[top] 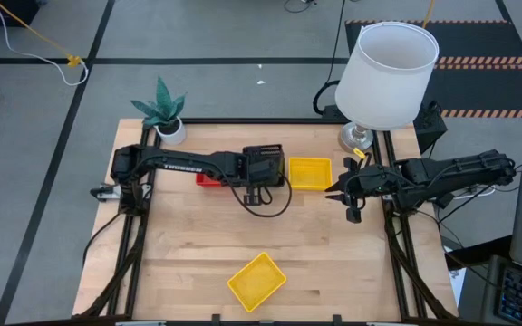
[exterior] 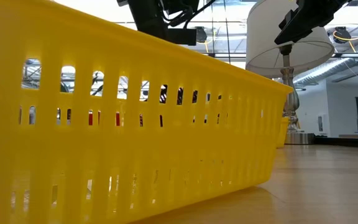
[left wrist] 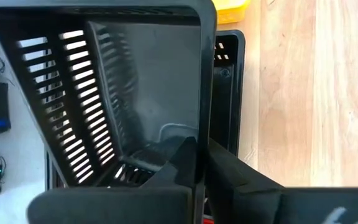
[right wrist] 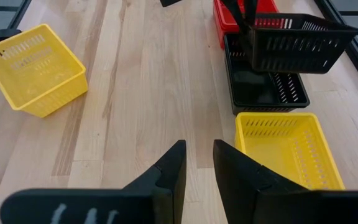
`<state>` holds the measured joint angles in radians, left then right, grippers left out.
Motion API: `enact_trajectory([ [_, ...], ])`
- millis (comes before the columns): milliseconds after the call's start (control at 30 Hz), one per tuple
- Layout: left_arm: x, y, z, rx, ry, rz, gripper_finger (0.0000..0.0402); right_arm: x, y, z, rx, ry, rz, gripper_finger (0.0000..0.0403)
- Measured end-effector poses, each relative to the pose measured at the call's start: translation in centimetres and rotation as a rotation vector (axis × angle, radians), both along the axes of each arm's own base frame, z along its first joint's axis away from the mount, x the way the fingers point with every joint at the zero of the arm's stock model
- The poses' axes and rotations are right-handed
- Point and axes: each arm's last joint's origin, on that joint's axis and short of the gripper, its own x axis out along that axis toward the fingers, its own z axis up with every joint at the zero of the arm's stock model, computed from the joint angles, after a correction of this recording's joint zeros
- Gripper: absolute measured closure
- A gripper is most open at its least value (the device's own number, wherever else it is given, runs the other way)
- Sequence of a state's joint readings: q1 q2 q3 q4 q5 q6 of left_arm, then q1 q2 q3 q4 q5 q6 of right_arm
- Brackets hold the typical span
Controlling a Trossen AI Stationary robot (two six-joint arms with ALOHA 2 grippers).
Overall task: Stack baskets by color
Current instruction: Stack the bottom black bin on top of the top black bin
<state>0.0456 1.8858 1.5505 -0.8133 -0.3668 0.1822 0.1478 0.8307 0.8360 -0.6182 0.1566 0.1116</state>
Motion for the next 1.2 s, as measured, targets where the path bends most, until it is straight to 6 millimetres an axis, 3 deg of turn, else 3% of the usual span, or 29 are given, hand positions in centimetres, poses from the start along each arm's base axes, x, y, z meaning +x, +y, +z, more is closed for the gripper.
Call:
enact_trajectory([
  [200,-0.2,0.5,-0.3,-0.002,0.012,0.017,0.0363,0.0,0.0,0.0,0.000,0.000,0.000,0.0330],
  [700,-0.2,0.7,-0.3,-0.016,0.009,0.027,0.0360,0.0,0.0,0.0,0.000,0.000,0.000,0.0330],
  [1200,0.5,0.7,-2.0,-0.028,0.045,0.013,0.0359,0.0,0.0,0.0,-0.002,0.000,0.001,0.0330],
])
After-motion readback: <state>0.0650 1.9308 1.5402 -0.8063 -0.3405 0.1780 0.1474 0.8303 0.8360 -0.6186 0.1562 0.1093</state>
